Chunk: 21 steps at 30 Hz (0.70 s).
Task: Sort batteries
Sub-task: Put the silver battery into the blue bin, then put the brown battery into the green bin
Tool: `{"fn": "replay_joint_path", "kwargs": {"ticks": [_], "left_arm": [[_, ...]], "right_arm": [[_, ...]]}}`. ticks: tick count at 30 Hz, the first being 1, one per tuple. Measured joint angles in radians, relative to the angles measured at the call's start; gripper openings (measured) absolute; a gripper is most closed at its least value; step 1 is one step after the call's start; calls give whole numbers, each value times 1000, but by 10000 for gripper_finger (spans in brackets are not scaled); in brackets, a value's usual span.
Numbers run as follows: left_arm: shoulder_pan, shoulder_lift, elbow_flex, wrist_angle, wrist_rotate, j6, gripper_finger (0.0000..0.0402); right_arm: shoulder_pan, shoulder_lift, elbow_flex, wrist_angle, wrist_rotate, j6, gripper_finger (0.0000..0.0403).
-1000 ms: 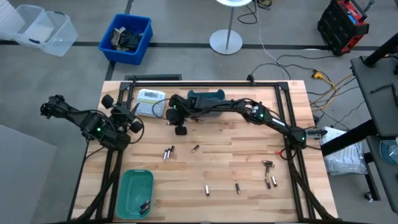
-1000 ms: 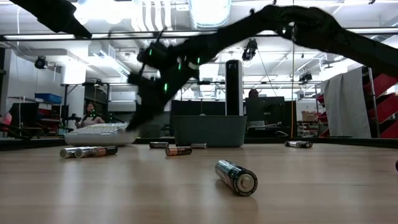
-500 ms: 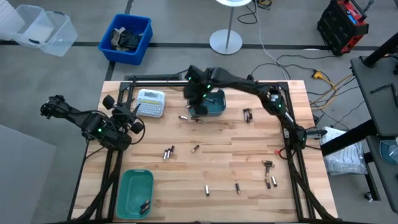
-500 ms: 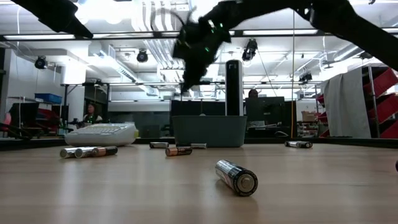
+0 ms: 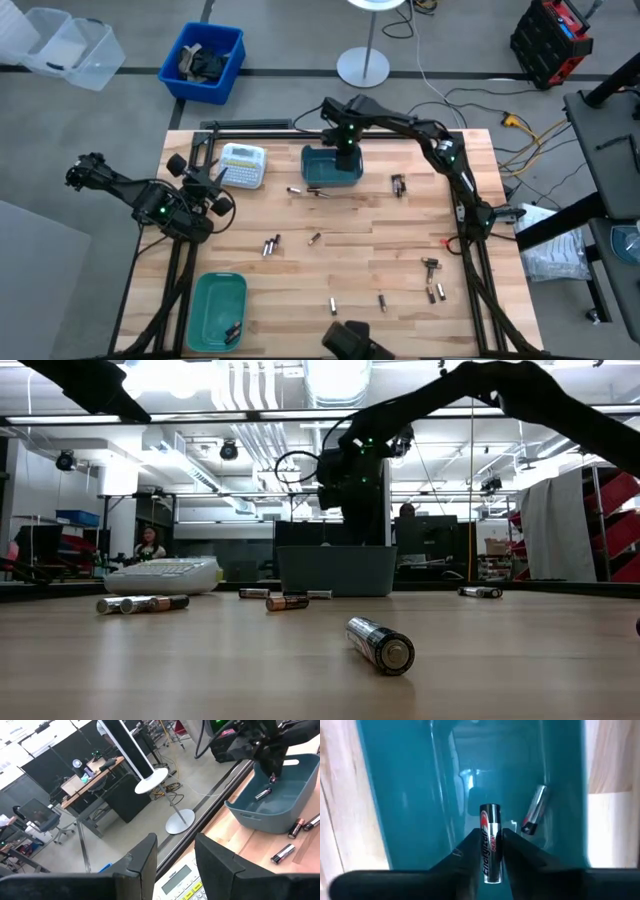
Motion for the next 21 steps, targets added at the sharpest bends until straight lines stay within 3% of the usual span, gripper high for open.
{"fn": "replay_joint_path", "kwargs": {"ticks": [9,17,21], "left_arm": [[0,0,0,0,0,0,113],[0,0,0,0,-17,0,113],[0,0,0,0,-17,0,113]], "right_arm": [[15,-11,-1,28,1,75,141],[146,-58,-1,171,5,79,127],[231,-61,-4,344,105,102,113]]}}
